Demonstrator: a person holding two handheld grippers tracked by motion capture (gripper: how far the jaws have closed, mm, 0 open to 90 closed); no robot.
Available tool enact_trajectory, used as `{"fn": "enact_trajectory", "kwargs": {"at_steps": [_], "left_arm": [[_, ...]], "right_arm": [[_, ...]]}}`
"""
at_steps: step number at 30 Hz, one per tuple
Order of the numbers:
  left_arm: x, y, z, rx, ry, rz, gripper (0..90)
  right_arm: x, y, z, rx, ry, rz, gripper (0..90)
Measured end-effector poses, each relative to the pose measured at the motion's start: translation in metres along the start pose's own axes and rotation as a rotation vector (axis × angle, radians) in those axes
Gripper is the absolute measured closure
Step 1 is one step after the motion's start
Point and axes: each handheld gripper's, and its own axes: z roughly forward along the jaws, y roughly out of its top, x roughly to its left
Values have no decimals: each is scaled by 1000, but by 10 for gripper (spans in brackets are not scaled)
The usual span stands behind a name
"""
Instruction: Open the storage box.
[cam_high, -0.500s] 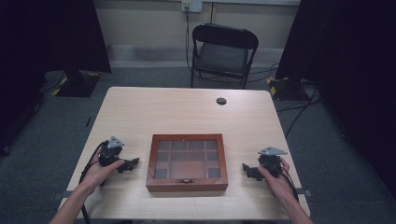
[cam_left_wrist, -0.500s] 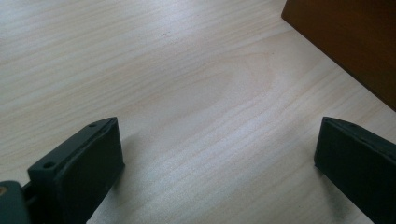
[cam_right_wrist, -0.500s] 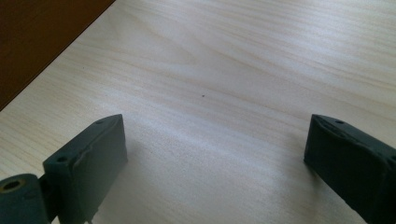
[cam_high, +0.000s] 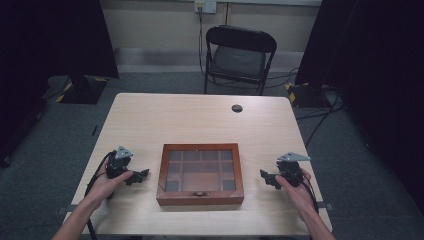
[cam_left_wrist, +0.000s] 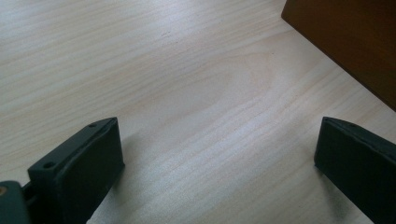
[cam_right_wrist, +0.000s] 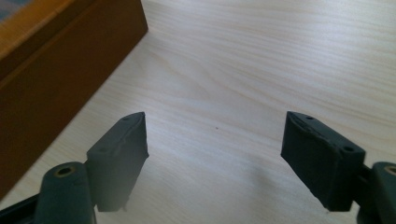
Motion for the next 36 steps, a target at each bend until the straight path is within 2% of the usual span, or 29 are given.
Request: {"fn": "enact_trajectory", "kwargs": {"at_steps": [1, 2, 3, 4, 6, 8, 9, 12, 17, 20, 21, 22, 24, 27, 28, 29, 30, 31, 36], "left_arm": [[0, 0, 0, -1, 0, 0, 4], [0, 0, 0, -1, 0, 0, 4], [0, 0, 0, -1, 0, 0, 4], [0, 0, 0, -1, 0, -1, 4], [0, 0, 0, 3, -3, 0, 2], [0, 0, 0, 4, -2, 0, 0], [0, 0, 0, 4, -2, -1, 0], [0, 0, 0, 4, -2, 0, 0], [0, 0, 0, 4, -2, 0, 0], [2, 1, 1, 3, -10, 11, 0], [2, 1, 1, 4, -13, 13, 0], [2, 1, 1, 4, -13, 13, 0], [2, 1, 1, 4, -15, 16, 0], [2, 1, 1, 4, -17, 16, 0], [2, 1, 1, 4, -17, 16, 0], [3, 1, 1, 6, -16, 20, 0], [3, 1, 1, 6, -16, 20, 0], [3, 1, 1, 5, -19, 18, 0], [3, 1, 1, 5, -16, 20, 0]], "right_arm": [[1, 4, -3, -6, 25, 14, 250], [1, 4, -3, -6, 25, 14, 250], [3, 10, -8, -30, 66, 21, 265], [5, 12, -9, -36, 80, 23, 296], [10, 18, -13, -46, 117, 18, 299], [19, 26, -15, -32, 165, -12, 293], [21, 28, -17, -36, 178, -20, 300], [31, 36, -23, -44, 256, -34, 316], [47, 47, -29, -49, 359, -65, 384], [63, 53, -32, -57, 425, -97, 440], [68, 55, -33, -61, 445, -100, 432], [68, 55, -33, -61, 445, -100, 432], [83, 61, -31, -74, 513, -113, 486], [102, 69, -26, -58, 564, -151, 525], [102, 69, -26, -58, 564, -151, 525], [114, 73, -22, -45, 602, -176, 538], [114, 73, -22, -45, 602, -176, 538], [124, 76, -15, -28, 649, -197, 545], [148, 78, -2, 21, 702, -275, 643]]}}
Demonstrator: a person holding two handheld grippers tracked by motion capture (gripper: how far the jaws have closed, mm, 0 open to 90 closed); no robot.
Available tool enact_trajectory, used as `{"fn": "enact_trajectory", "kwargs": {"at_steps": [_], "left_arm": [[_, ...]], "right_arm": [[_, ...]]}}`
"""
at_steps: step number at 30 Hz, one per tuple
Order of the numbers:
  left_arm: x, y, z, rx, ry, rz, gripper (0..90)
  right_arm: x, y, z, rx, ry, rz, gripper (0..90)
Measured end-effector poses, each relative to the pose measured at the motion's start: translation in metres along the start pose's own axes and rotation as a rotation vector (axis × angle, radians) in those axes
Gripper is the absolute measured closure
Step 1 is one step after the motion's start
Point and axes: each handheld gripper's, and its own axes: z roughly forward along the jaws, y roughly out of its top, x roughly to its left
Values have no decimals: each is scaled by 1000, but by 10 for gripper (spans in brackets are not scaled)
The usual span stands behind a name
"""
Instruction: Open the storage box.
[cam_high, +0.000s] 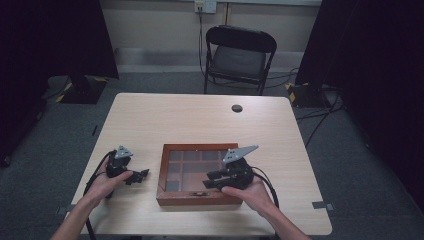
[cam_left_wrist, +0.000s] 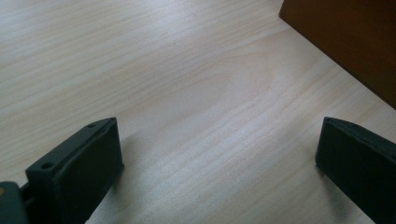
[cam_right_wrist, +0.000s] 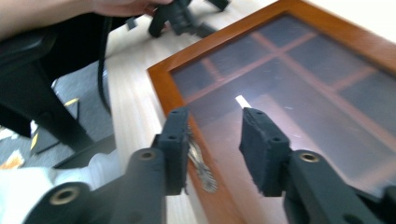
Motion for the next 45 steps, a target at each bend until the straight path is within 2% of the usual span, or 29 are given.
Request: {"fn": "enact_trajectory", "kwargs": {"at_steps": [5, 6, 7, 8, 15, 29, 32, 33, 38, 40, 45], "left_arm": [[0, 0, 0, 1, 0, -2, 0], [0, 0, 0, 1, 0, -2, 0], [0, 0, 0, 0, -1, -3, 0], [0, 0, 0, 1, 1, 0, 0], [0, 0, 0, 1, -1, -3, 0], [0, 0, 0, 0, -1, -2, 0], [0, 0, 0, 0, -2, -2, 0], [0, 0, 0, -1, -1, -3, 0], [0, 0, 0, 0, -2, -1, 0], [0, 0, 0, -1, -2, -2, 0], [0, 0, 0, 0, -3, -2, 0]], "right_arm": [[3, -3, 14, 30, 37, -36, 743], [3, -3, 14, 30, 37, -36, 743], [4, -5, 19, 61, 33, -51, 748], [3, -6, 20, 70, 39, -50, 760], [4, -13, 31, 114, 47, -70, 789], [6, -14, 34, 101, 42, -126, 813], [7, -12, 35, 112, 40, -132, 816], [11, -8, 36, 137, 30, -156, 820], [15, -6, 41, 142, 59, -158, 827], [13, -5, 40, 128, 73, -147, 827], [14, -2, 37, 115, 72, -141, 827]]}}
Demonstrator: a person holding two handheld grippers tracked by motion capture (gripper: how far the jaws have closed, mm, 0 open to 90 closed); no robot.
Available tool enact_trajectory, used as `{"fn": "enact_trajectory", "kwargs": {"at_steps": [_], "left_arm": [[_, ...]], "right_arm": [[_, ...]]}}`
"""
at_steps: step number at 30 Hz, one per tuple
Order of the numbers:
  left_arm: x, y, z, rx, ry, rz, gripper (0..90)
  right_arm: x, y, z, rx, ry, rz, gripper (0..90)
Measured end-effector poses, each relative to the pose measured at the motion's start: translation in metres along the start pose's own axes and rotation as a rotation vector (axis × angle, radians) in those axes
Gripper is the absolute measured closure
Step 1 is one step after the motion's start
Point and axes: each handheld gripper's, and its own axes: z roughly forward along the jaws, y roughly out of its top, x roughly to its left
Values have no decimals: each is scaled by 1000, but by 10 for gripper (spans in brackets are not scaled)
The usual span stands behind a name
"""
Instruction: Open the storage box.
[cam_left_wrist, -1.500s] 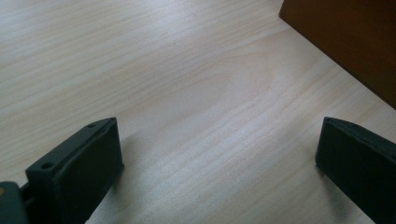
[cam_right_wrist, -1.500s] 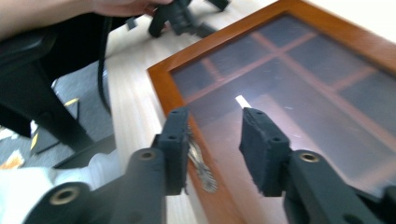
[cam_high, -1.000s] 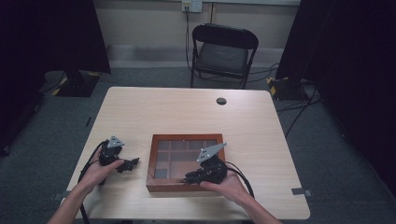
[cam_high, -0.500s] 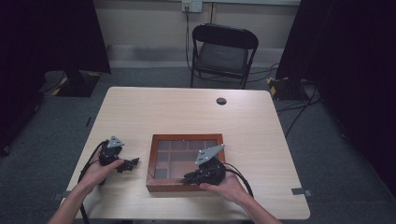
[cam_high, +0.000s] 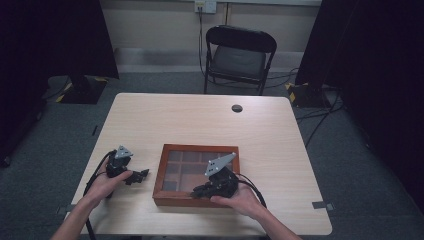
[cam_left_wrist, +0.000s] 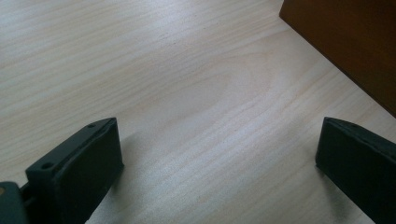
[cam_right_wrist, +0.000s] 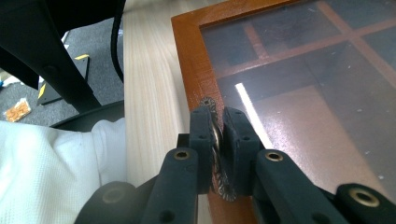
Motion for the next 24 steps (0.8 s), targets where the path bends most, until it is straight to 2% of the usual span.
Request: {"fn": "enact_trajectory", "kwargs": {"at_steps": [5, 24], "left_arm": [[0, 0, 0, 0, 1, 1, 0], [0, 0, 0, 2, 2, 3, 0]], "right_arm": [[0, 4, -5, -18, 2, 5, 827], [-1, 17, -19, -30, -6, 20, 824]]}}
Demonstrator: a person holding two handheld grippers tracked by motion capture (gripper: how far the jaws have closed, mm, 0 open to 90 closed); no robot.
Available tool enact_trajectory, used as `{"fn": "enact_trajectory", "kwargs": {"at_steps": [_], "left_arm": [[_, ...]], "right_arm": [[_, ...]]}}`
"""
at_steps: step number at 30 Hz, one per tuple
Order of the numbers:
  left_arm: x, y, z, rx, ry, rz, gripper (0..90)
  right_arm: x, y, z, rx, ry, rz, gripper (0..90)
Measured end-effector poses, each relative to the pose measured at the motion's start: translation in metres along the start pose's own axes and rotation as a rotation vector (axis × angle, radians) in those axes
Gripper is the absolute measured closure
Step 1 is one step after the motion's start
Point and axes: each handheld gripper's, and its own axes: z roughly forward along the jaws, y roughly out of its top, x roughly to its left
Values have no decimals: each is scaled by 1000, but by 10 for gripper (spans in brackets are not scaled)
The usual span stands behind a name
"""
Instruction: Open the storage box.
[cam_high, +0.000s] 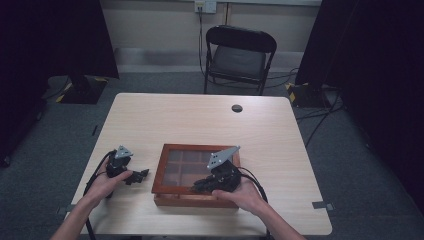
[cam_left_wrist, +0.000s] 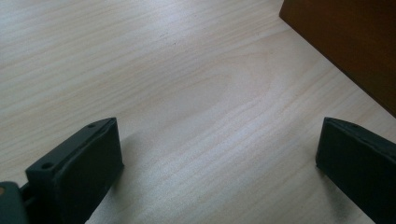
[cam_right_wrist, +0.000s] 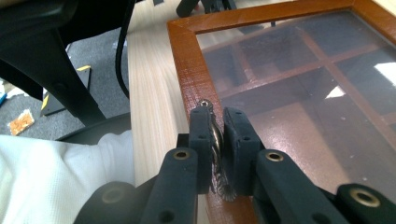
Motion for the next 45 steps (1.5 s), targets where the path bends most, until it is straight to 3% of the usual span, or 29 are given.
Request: {"fn": "enact_trajectory", "kwargs": {"at_steps": [14, 45], "left_arm": [[0, 0, 0, -1, -5, 0, 0], [0, 0, 0, 0, -6, 3, 0]], "right_arm": [[-2, 18, -15, -29, -6, 4, 823], [-5, 37, -29, -42, -35, 15, 822]]}}
